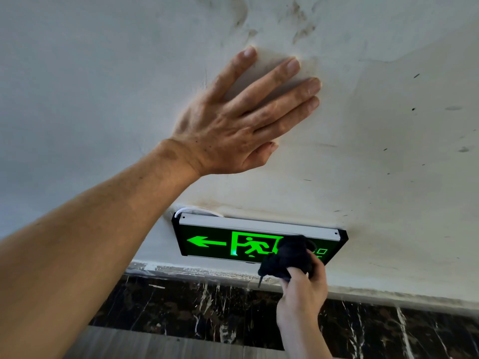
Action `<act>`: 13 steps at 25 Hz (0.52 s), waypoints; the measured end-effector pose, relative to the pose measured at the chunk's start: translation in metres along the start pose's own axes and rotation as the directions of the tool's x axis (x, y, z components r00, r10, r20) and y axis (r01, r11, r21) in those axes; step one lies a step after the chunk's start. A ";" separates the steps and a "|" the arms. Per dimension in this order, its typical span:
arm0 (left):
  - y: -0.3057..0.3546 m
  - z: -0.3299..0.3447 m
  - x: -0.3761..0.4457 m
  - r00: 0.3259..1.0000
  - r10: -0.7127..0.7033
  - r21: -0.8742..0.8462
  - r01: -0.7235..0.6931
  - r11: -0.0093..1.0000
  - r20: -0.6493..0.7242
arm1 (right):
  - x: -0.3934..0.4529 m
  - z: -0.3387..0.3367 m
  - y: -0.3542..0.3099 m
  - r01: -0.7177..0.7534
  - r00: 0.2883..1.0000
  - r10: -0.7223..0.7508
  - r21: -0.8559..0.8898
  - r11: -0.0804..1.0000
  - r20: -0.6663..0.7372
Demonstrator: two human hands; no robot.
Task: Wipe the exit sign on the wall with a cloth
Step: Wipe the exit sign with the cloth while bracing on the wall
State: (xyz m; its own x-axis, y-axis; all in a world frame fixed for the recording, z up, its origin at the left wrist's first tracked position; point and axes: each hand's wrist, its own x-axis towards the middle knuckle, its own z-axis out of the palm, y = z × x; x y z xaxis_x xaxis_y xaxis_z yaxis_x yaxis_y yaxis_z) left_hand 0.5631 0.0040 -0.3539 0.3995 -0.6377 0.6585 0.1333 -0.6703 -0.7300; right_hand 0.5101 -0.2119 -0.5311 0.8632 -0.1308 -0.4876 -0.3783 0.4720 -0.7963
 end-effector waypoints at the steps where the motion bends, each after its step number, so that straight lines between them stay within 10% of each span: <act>1: 0.000 0.000 0.000 1.000 -0.001 -0.005 0.001 1.000 0.003 | -0.007 0.005 0.003 -0.049 0.997 0.050 -0.017 0.999 0.058; 6: -0.001 -0.005 0.001 1.000 -0.010 -0.061 0.011 0.998 0.019 | -0.060 0.024 0.011 -0.171 0.859 0.249 -0.207 0.963 0.447; 13: -0.010 -0.036 0.008 0.978 0.026 -0.269 0.032 0.963 0.208 | -0.097 0.002 -0.037 -0.283 0.751 0.270 -0.076 0.956 0.603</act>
State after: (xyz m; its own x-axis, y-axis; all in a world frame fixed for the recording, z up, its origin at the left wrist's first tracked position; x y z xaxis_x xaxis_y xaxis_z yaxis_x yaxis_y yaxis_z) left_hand 0.5322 -0.0085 -0.3349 0.5829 -0.5619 0.5869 -0.1028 -0.7675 -0.6327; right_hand 0.4411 -0.2152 -0.4534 0.7476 0.5546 -0.3654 -0.6312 0.4224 -0.6505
